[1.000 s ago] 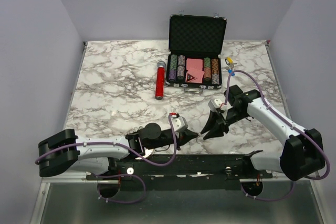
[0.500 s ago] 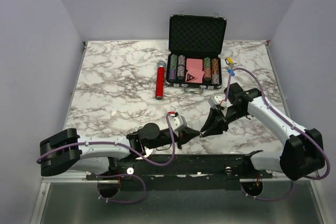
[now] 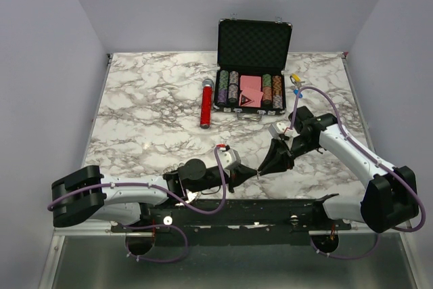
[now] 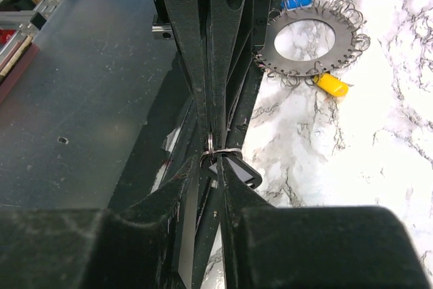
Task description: Put the keys on the keyring
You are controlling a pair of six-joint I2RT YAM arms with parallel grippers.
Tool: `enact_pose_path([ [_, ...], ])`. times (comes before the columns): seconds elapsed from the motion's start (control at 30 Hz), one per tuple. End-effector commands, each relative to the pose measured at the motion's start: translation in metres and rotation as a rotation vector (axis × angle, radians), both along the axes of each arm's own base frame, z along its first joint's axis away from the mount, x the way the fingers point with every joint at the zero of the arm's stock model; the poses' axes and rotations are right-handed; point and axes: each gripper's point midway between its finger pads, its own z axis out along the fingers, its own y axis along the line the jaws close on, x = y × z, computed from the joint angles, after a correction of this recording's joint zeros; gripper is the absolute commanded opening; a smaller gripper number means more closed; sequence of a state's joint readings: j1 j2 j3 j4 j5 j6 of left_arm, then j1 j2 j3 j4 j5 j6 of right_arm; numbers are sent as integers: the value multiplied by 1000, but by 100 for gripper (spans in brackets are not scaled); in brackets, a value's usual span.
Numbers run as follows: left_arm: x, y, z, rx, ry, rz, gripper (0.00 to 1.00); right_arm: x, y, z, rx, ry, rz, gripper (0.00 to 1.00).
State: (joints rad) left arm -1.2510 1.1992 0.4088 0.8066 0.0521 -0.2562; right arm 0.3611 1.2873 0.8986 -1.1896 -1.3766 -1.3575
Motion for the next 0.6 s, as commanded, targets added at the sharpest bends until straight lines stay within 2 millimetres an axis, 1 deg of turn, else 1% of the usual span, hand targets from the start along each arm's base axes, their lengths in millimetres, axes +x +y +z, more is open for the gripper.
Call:
enact_pose_path([
  [0.0,2,1,-1,-12,6,11,0,3,5,12,43,-7,5,24],
  [0.07,2,1,-1,-10,6,13,0,2,5,12,43,-3,4,24],
  [0.27,2,1,-2,-11,9,14,0,3,5,11,41,-1,1,19],
  [0.57,2,2,-3,-11,9,13,0,3,5,10,35,1,1,6],
])
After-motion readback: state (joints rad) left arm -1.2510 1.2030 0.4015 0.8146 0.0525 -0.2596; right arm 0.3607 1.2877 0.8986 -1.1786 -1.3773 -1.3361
